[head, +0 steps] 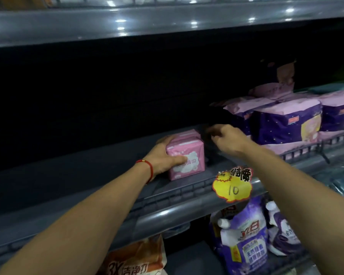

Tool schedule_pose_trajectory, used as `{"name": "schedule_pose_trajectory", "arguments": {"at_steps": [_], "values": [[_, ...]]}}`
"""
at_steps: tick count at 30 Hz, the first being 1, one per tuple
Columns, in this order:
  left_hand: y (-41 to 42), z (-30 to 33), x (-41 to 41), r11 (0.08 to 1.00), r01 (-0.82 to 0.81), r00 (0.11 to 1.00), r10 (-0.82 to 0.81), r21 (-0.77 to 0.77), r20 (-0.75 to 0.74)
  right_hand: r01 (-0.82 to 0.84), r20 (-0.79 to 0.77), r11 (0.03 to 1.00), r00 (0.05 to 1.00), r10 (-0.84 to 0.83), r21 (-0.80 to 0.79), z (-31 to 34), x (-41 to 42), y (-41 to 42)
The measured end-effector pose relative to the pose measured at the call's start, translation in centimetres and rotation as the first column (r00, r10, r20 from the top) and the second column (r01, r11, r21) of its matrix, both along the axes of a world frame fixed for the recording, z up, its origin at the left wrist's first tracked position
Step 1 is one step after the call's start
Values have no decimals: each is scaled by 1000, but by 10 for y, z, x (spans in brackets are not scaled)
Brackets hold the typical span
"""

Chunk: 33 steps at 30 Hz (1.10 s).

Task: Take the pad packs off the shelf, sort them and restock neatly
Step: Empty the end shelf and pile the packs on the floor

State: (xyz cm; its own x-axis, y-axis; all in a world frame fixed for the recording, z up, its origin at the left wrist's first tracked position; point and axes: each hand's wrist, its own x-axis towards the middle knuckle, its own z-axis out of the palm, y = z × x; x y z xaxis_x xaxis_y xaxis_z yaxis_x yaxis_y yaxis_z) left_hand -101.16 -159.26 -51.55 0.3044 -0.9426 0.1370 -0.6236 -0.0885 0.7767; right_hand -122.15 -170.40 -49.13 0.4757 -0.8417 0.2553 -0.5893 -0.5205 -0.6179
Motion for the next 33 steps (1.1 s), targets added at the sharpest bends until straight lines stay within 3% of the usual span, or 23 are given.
{"name": "schedule_pose_trajectory", "arguments": {"at_steps": [6,15,20,29,33], "values": [[-52,-5,-14,998,-10,994,16,-56,104,111,-231,993,966,-118,-43,-29,-51,-28],[-128,-6,-6,1000,10,991,-6,-26,137,163,-265,969,941,-209,-186,-51,-43,-26],[-150,-7,-1,1000,-22,983,20,11,183,167,-276,970,937,-212,-178,-54,-41,-28],[-154,-11,-1,1000,-28,999,28,8,24,171,-295,969,930,-218,-178,-52,-41,-26],[-150,-13,-3,999,-21,1000,21,-24,22,175,-290,967,930,-224,-185,-52,-41,-26]]}}
